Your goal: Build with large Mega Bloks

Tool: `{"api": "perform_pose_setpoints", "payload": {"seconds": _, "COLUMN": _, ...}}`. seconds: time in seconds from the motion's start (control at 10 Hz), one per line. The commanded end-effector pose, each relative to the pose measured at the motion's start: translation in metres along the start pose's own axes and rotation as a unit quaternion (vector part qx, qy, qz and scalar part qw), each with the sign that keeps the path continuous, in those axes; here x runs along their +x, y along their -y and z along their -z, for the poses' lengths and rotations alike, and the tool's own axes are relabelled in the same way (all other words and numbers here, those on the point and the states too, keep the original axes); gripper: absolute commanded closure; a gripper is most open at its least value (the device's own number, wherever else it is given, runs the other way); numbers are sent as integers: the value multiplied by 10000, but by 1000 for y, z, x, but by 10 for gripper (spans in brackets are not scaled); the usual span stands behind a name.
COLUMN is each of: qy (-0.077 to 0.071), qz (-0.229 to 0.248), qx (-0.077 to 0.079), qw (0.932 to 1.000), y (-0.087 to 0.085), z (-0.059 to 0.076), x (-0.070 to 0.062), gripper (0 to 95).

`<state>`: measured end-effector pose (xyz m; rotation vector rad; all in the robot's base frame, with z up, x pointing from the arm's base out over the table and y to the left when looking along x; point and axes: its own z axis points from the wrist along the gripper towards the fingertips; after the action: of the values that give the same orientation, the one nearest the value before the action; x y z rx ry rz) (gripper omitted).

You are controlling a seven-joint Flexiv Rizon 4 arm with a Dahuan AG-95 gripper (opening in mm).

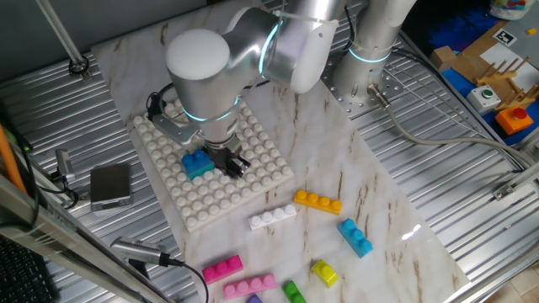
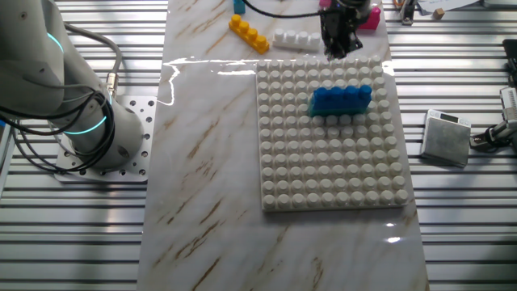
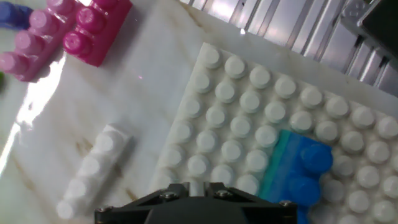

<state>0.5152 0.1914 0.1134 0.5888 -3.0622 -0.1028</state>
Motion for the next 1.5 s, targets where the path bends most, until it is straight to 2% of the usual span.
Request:
{"api": "perform_pose_setpoints", "payload": {"seconds": 0.1, "qy": 20, "qz": -283, "qx": 17, "qw": 9996, "y": -35, "z": -9, "x": -7, "gripper": 570}}
{"api": "perform_pose_setpoints", "payload": {"seconds": 0.2, "qy": 35, "qz": -362, "qx": 25, "qw": 9993, "y": -51, "z": -14, "x": -7, "gripper": 570}}
{"api": "perform_pose_setpoints", "payload": {"seconds": 0.3, "qy": 43, "qz": -421, "qx": 36, "qw": 9991, "y": -61, "z": -17, "x": -8, "gripper": 570}}
{"api": "perform_pose_setpoints", "payload": {"seconds": 0.5, "qy": 106, "qz": -308, "qx": 66, "qw": 9994, "y": -67, "z": -23, "x": -9, "gripper": 570}}
{"api": "perform_pose_setpoints", "payload": {"seconds": 0.6, "qy": 114, "qz": -307, "qx": 86, "qw": 9994, "y": -63, "z": -22, "x": -8, "gripper": 760}}
{"api": "perform_pose_setpoints", "payload": {"seconds": 0.7, "qy": 119, "qz": -280, "qx": 77, "qw": 9995, "y": -63, "z": -22, "x": -8, "gripper": 760}}
{"api": "perform_pose_setpoints", "payload": {"seconds": 0.8, "qy": 57, "qz": -251, "qx": 58, "qw": 9997, "y": -63, "z": -22, "x": -8, "gripper": 760}}
{"api": "perform_pose_setpoints", "payload": {"seconds": 1.0, "qy": 103, "qz": -241, "qx": 31, "qw": 9997, "y": -63, "z": -22, "x": -8, "gripper": 760}}
{"api": "perform_pose_setpoints", "payload": {"seconds": 1.2, "qy": 122, "qz": -476, "qx": -72, "qw": 9988, "y": -63, "z": -22, "x": -8, "gripper": 760}}
{"api": "perform_pose_setpoints", "payload": {"seconds": 1.3, "qy": 143, "qz": -612, "qx": -104, "qw": 9980, "y": -65, "z": -21, "x": -6, "gripper": 570}}
{"api": "perform_pose_setpoints", "payload": {"seconds": 1.5, "qy": 199, "qz": -1023, "qx": -123, "qw": 9945, "y": -71, "z": -25, "x": -1, "gripper": 570}}
